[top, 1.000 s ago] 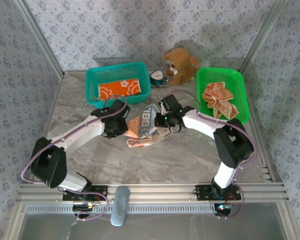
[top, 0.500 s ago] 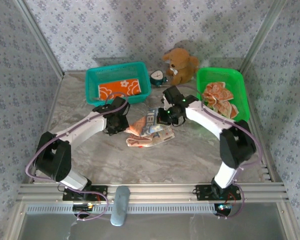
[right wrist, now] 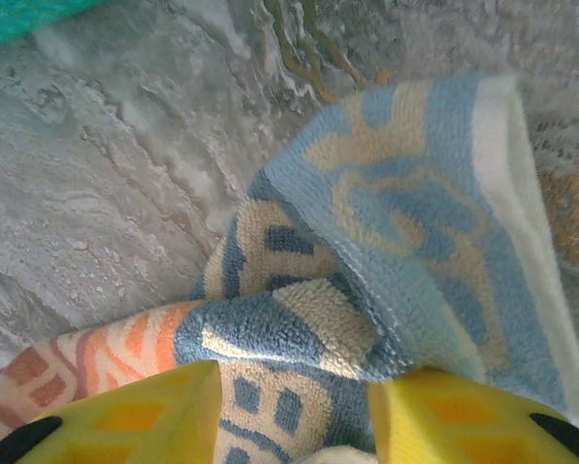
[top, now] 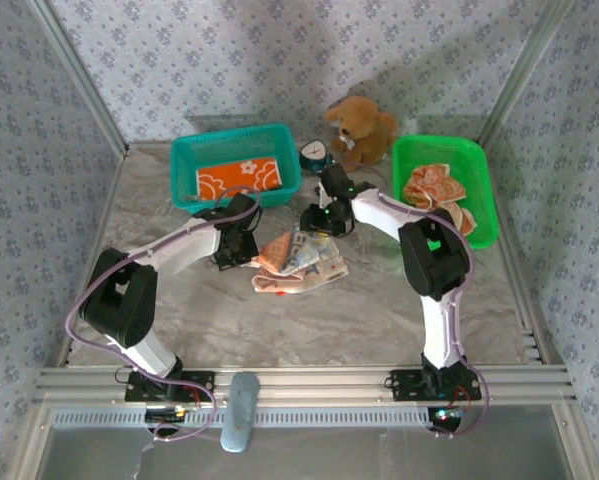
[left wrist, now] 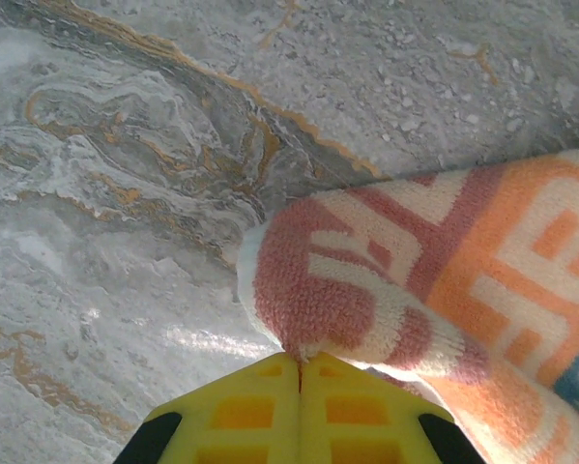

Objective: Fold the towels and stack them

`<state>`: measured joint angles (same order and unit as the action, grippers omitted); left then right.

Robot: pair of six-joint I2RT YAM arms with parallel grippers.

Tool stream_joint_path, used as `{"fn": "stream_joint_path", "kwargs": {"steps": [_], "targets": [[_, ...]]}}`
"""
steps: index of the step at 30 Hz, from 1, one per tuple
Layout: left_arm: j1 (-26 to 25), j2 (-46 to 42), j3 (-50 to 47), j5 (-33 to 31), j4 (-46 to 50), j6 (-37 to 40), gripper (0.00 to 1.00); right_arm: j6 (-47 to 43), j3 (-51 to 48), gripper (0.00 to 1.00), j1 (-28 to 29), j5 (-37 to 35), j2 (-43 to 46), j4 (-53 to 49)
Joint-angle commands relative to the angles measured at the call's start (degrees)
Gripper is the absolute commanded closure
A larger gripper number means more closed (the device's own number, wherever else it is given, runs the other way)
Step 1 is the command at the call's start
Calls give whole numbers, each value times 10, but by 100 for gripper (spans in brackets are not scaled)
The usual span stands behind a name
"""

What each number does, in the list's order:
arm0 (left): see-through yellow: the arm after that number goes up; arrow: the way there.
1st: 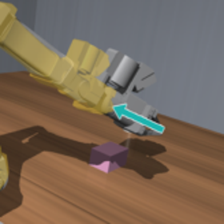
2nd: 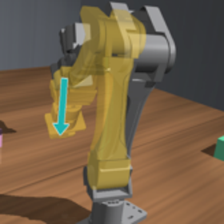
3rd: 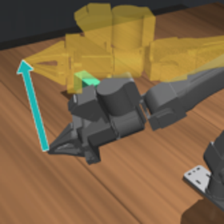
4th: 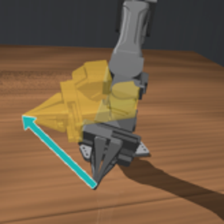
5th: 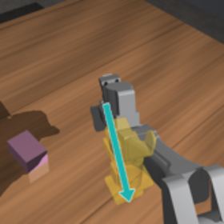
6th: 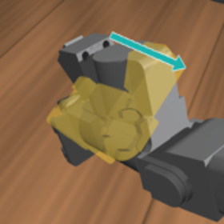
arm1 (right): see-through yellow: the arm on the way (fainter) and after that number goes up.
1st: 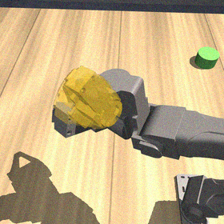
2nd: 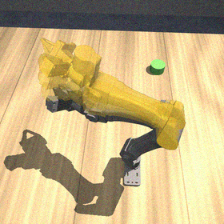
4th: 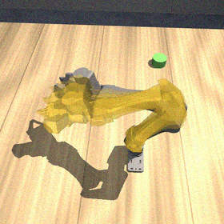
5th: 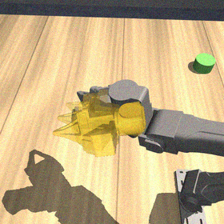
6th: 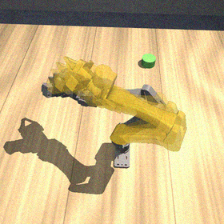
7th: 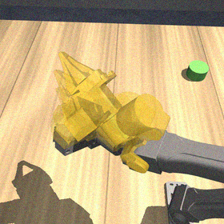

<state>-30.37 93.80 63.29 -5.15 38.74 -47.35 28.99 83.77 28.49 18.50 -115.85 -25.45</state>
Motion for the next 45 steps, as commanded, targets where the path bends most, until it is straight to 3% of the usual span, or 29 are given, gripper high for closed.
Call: {"fn": "stream_joint_path", "kwargs": {"steps": [1,8,26,34,37,45], "targets": [[4,2,11,3,-12,10,100,-13,-85,51,-2,-5,84,67],[7,13,16,7,-12,11,100,-2,-236,57,-2,28,158,169],[7,19,19,8,-9,5,100,3,-245,60,18,77,95,210],[7,18,20,8,-7,4,100,19,-261,85,26,67,121,207],[7,12,21,9,-3,3,100,14,-266,100,25,53,144,187],[6,-46,24,9,27,-10,100,3,-286,100,24,18,251,107]]}}
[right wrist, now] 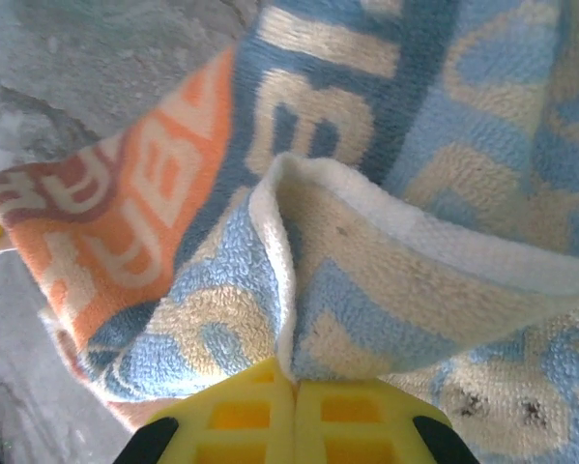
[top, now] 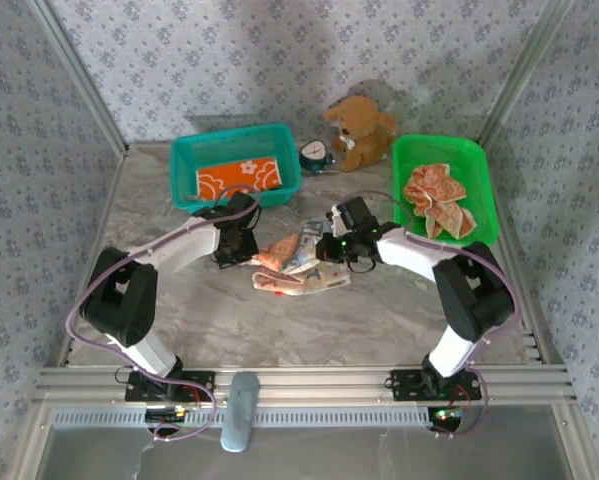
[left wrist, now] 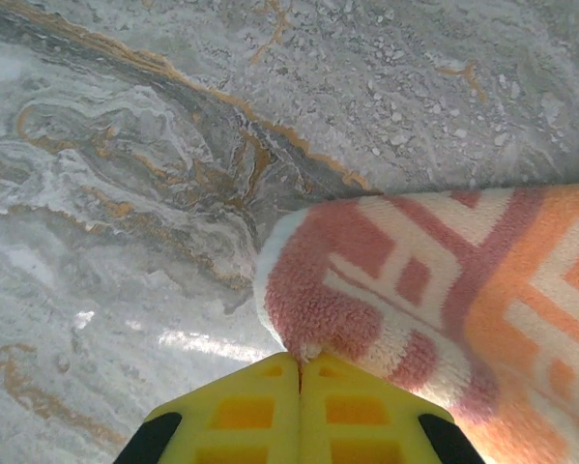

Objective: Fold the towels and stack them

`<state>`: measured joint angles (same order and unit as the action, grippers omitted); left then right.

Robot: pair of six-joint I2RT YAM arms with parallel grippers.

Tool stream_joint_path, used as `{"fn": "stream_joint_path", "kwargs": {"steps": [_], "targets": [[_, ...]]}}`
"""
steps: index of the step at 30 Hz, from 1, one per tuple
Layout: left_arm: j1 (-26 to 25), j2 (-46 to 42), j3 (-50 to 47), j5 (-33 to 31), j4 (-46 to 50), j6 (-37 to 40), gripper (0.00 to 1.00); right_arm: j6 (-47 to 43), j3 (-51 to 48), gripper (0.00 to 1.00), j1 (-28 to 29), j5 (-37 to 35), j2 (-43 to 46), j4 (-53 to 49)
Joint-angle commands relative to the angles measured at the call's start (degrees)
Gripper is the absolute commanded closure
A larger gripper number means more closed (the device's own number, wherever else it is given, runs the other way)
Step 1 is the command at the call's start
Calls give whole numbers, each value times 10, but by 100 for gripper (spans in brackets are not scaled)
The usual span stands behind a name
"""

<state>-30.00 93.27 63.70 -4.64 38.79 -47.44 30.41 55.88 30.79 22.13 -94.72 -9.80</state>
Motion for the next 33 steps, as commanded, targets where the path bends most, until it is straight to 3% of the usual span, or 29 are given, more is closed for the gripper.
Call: {"fn": "stream_joint_path", "kwargs": {"steps": [1,10,20,33], "targets": [[2,-52,22,6,31,-11,100,-10,-8,100,0,-22,54,-60],[-6,-127,78,-4,72,-19,100,2,8,100,-7,-30,136,-102],[-16,-167,267,-33,100,-3,100,-20,209,100,-29,-95,198,-192],[-25,-126,521,-71,126,58,100,-49,420,100,-69,-57,149,-212]]}}
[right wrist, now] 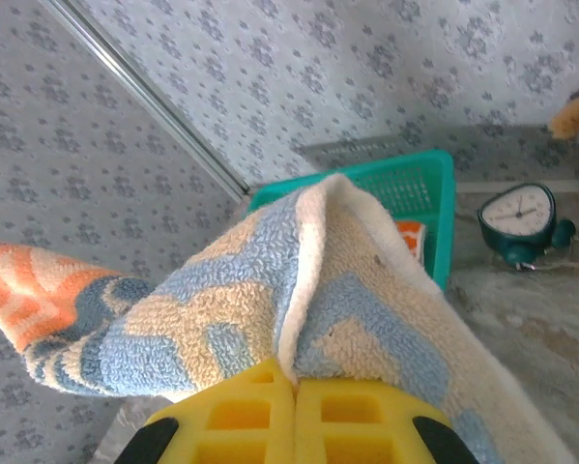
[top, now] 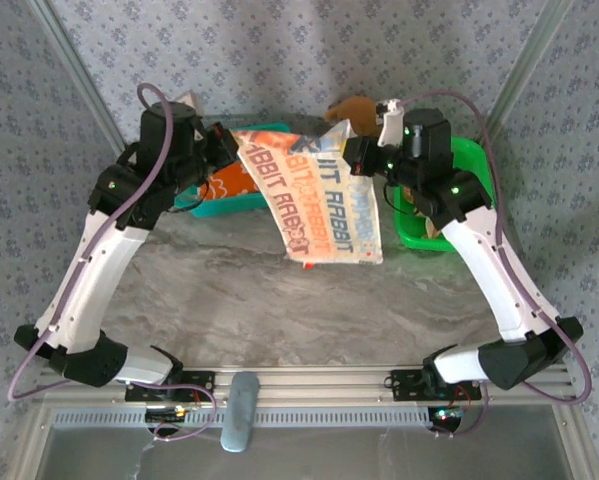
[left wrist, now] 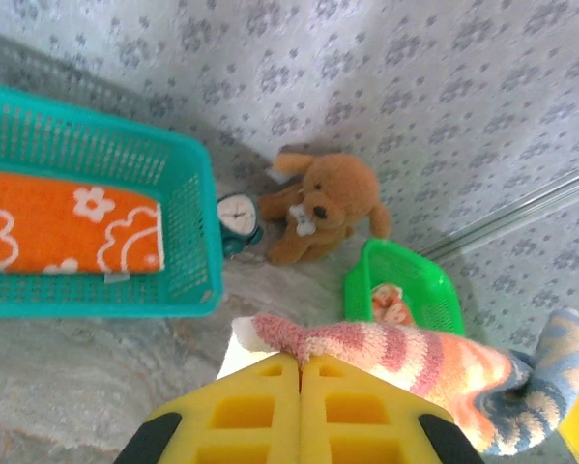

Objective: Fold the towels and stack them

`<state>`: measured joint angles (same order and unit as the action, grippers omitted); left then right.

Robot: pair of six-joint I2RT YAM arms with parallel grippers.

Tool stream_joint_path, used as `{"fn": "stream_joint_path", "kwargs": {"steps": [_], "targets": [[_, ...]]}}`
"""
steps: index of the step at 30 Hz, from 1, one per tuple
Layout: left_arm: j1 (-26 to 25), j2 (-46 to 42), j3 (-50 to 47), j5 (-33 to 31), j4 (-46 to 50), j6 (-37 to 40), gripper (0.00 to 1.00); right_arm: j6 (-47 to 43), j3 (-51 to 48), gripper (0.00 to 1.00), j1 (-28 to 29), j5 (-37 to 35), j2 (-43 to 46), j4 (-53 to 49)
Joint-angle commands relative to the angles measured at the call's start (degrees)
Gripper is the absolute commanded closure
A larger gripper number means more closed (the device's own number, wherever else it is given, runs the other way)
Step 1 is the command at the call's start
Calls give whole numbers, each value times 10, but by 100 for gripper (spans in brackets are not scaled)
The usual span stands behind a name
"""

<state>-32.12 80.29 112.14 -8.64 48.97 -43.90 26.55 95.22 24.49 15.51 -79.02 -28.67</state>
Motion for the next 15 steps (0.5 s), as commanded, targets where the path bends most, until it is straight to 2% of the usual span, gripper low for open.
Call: {"fn": "stream_joint_path", "kwargs": {"steps": [1,9,15], "targets": [[-9,0,42,-37,26,23,100,-7,27,100,-6,10,-5,-21],[-64,-66,8,-87,30,-9,100,41,-33,100,1,28,57,-10],[-120,-128,-38,-128,50,-44,100,85,-100,100,46,39,127,-19]]}}
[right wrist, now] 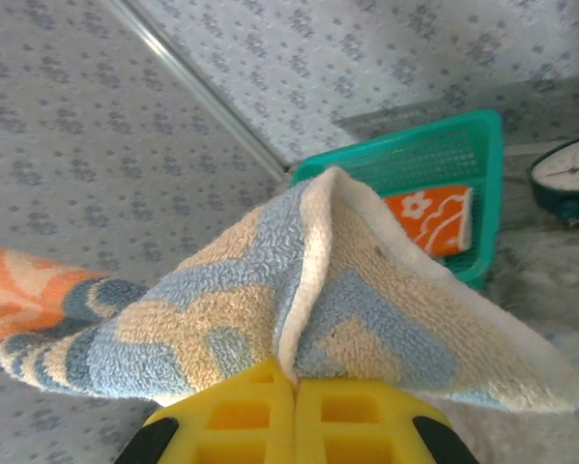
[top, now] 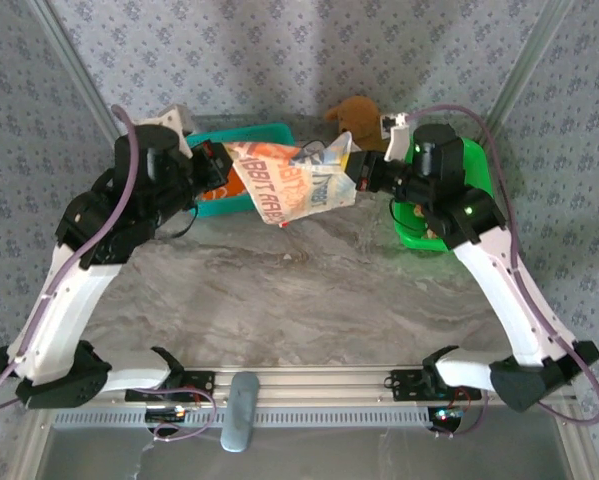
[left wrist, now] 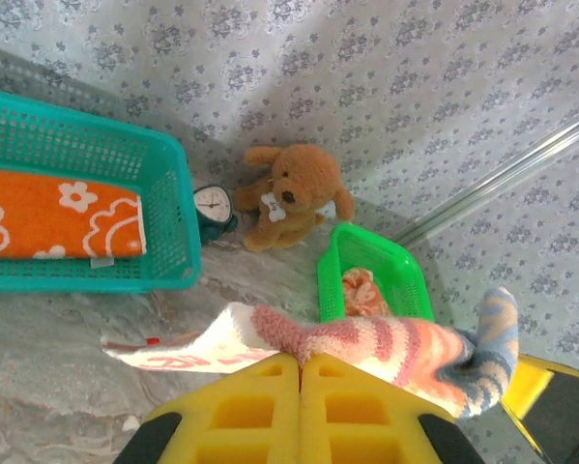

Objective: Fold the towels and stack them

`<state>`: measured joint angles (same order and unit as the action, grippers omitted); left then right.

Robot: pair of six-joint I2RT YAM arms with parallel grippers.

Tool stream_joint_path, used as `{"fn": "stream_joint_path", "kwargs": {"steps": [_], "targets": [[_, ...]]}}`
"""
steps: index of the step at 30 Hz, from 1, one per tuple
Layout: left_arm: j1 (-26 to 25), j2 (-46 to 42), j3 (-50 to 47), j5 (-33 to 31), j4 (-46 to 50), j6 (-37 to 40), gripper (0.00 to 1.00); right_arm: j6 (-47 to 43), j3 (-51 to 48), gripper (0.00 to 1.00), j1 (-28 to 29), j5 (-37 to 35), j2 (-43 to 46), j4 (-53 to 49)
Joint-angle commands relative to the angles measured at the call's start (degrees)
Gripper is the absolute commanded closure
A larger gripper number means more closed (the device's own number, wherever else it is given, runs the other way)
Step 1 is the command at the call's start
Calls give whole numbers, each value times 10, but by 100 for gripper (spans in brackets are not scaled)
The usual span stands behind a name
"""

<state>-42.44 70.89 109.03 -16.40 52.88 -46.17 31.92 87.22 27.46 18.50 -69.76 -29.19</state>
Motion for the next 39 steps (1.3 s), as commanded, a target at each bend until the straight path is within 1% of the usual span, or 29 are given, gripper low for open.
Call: {"fn": "stream_joint_path", "kwargs": {"steps": [1,3,6,10,15,19,20,21,24,26,27,28,29,31,33,34,36,37,39], "targets": [[-29,-42,-17,-61,11,-25,100,37,-32,100,29,11,44,-18],[-43,-56,-38,-75,7,-34,100,57,-53,100,49,0,56,-28],[-45,-58,-64,-78,8,-47,100,74,-83,100,61,-1,57,-36],[-45,-42,-90,-74,14,-64,100,86,-96,100,54,51,25,-64],[-41,-19,-175,-77,7,-79,100,75,-152,100,30,95,-29,-77],[-10,-11,-292,-26,-41,-100,100,47,-211,100,-9,108,-84,-74],[-1,-8,-322,-7,-60,-104,100,46,-215,100,-18,108,-102,-77],[4,-4,-345,2,-70,-110,100,21,-217,100,-26,105,-120,-83],[10,15,-397,15,-96,-117,100,-33,-204,100,-39,99,-180,-114],[12,36,-423,22,-117,-118,100,-53,-194,95,-42,77,-219,-139],[13,45,-431,23,-123,-119,100,-60,-174,89,-43,72,-234,-146],[12,56,-436,27,-129,-118,100,-63,-168,79,-43,66,-244,-153],[13,67,-439,28,-131,-119,100,-63,-165,71,-42,63,-250,-154],[14,87,-443,33,-132,-118,100,-55,-173,65,-38,64,-246,-142],[16,103,-447,40,-137,-117,100,-41,-184,61,-35,62,-232,-121],[17,108,-447,44,-137,-117,100,-35,-205,60,-35,61,-229,-114],[18,118,-447,46,-137,-114,100,-21,-224,61,-34,57,-219,-91],[18,121,-447,47,-137,-114,100,-12,-234,62,-31,58,-213,-76],[20,129,-447,49,-151,-111,100,10,-264,64,-19,62,-199,-26]]}}
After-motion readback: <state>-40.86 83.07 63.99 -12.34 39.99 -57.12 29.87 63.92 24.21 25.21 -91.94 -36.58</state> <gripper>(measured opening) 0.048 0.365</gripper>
